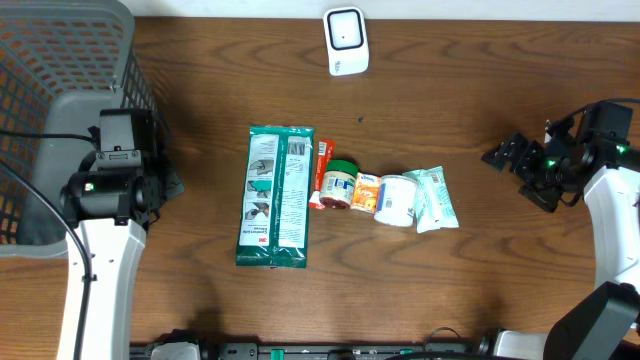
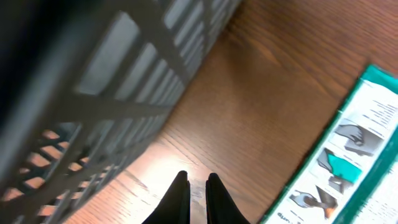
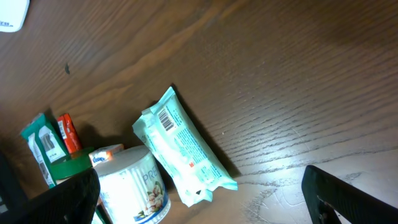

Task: Scan the item barcode
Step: 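Open the left gripper and hold it beside the green package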

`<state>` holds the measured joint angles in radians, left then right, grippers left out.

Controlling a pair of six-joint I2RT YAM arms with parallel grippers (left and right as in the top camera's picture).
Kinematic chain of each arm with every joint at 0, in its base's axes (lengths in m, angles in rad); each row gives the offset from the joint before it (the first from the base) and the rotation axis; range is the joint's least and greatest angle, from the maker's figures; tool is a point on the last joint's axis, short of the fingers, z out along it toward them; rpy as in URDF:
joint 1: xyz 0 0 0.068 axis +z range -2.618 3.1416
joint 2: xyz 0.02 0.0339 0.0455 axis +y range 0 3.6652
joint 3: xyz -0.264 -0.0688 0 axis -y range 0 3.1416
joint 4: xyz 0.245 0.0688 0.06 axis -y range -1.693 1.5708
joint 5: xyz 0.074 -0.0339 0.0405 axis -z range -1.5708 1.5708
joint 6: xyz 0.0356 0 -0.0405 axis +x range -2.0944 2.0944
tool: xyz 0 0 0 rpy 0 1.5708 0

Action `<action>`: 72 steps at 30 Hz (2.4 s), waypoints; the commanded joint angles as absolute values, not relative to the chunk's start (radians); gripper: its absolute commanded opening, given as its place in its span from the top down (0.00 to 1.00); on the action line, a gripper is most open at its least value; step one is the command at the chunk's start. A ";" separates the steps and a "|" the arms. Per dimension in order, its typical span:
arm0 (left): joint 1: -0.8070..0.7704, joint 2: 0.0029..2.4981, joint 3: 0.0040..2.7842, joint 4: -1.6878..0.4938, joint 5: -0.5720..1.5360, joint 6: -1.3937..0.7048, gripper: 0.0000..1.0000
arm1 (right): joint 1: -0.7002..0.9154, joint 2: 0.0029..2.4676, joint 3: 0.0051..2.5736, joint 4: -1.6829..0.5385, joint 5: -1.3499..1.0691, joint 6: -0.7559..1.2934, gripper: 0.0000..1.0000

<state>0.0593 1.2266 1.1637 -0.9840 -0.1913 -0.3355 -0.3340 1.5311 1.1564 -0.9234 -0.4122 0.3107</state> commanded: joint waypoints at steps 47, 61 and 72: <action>-0.142 1.290 1.176 -0.813 0.179 -0.270 0.16 | -0.324 1.528 1.169 -0.925 -0.419 0.306 0.01; -0.142 1.290 1.176 -0.813 0.179 -0.270 0.15 | -0.324 1.528 1.169 -0.925 -0.419 0.306 0.01; -0.142 1.290 1.176 -0.813 0.179 -0.270 0.15 | -0.324 1.528 1.169 -0.925 -0.419 0.306 0.01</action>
<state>-0.1394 1.2884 1.1637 -0.8112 0.1783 -0.2802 -0.3340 1.5311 1.1564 -0.9234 -0.4122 0.3107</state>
